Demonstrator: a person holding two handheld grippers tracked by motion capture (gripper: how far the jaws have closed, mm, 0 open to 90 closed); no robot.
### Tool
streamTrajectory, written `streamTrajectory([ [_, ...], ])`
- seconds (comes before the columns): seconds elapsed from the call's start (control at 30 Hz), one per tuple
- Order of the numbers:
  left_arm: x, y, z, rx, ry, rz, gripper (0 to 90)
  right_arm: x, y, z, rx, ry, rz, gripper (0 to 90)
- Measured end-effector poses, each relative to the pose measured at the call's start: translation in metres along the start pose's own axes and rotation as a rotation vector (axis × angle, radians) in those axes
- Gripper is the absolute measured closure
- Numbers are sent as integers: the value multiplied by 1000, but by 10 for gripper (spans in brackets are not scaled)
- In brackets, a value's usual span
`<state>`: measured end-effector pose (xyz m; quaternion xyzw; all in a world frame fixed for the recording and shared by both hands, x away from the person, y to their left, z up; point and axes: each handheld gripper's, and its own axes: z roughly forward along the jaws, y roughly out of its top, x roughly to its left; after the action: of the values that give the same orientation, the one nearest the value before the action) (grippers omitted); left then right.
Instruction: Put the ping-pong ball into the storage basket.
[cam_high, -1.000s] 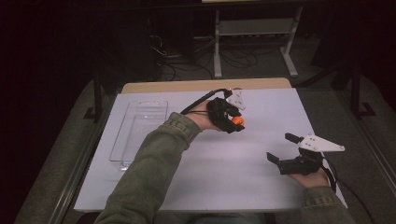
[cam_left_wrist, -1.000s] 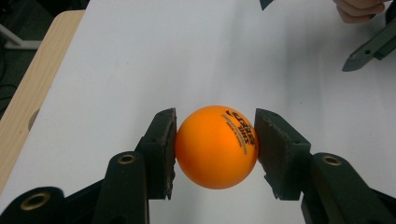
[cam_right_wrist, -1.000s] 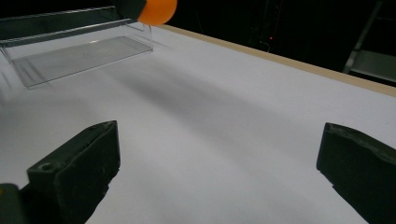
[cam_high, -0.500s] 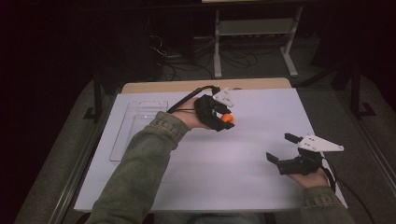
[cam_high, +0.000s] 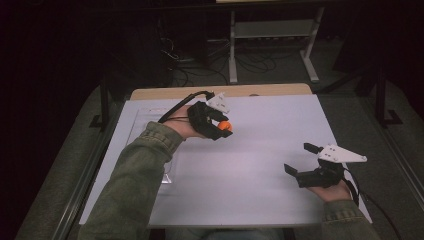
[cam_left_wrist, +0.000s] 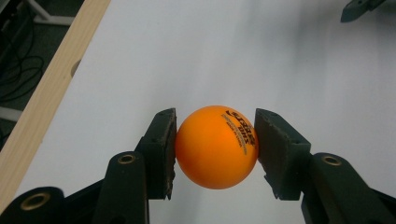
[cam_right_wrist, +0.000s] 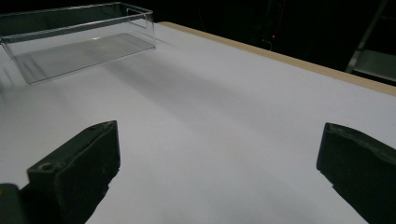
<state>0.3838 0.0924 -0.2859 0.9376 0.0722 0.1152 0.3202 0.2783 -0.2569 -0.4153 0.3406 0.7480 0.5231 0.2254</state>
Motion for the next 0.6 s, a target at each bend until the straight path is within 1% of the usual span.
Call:
streamTrajectory([
  [0.27,2,-10,-18,8,16,-17,507,1,0,0,1,-1,-4,0],
  [0.37,3,-13,-24,19,25,-23,506,1,0,0,1,0,-5,0],
  [0.5,3,-16,-31,35,30,-22,506,1,0,-1,0,-1,-3,0],
  [0.6,2,-17,-37,37,35,-21,506,0,0,0,0,-2,-4,0],
])
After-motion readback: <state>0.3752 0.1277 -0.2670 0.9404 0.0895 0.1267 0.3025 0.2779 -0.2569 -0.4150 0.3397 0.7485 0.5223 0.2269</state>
